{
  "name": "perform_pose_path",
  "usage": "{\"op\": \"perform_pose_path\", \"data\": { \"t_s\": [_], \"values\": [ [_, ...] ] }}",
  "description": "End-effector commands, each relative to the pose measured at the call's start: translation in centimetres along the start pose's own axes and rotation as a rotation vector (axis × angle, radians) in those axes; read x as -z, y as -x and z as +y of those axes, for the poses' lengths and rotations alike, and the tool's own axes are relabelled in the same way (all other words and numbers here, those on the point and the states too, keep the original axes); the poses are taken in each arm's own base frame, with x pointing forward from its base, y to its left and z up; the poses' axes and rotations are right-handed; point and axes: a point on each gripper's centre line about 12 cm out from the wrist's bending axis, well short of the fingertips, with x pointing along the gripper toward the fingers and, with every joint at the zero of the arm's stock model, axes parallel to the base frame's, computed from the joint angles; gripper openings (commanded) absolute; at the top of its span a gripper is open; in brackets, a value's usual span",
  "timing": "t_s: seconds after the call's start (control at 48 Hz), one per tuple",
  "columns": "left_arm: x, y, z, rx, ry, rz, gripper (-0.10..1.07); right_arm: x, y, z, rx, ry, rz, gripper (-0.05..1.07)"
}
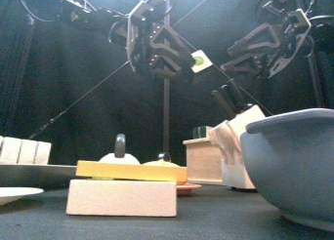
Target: Hand over green sushi half
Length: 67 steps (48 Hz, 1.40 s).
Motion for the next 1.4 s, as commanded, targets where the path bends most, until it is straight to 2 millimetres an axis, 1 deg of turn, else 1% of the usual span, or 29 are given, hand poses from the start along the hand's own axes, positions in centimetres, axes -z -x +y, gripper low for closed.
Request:
{"op": "perform_pose_path", "data": {
  "t_s": [0.0,0.229,0.521,0.708,1.229,1.333,1.375],
  "values": [
    [-2.1,-0.1,0.1,0.004,-0.008,-0.056,0.79,-1.4,-0.5,0.2,-0.013,0.010,-0.040,0.93],
    [-2.9,-0.6,-0.1,0.010,-0.033,-0.072,0.79,-1.5,-0.9,0.1,-0.011,0.006,-0.033,1.01],
    [-3.2,-1.4,-0.2,0.017,-0.044,-0.082,0.79,-1.3,-1.5,0.0,-0.012,0.007,-0.018,1.01],
    [-3.3,-1.4,-0.2,0.019,-0.053,-0.084,0.79,-1.2,-1.6,-0.3,0.001,0.000,-0.012,1.01],
    [-3.3,-1.4,-0.1,0.016,-0.052,-0.084,0.79,-1.2,-1.6,-0.2,-0.002,0.002,-0.009,1.00],
    [-3.3,-1.4,-0.1,0.017,-0.052,-0.085,0.79,-1.2,-1.6,-0.2,-0.004,0.003,-0.011,0.97],
    [-3.3,-1.4,-0.1,0.017,-0.052,-0.085,0.79,-1.2,-1.6,-0.2,-0.002,0.003,-0.011,0.94]
  ]
}}
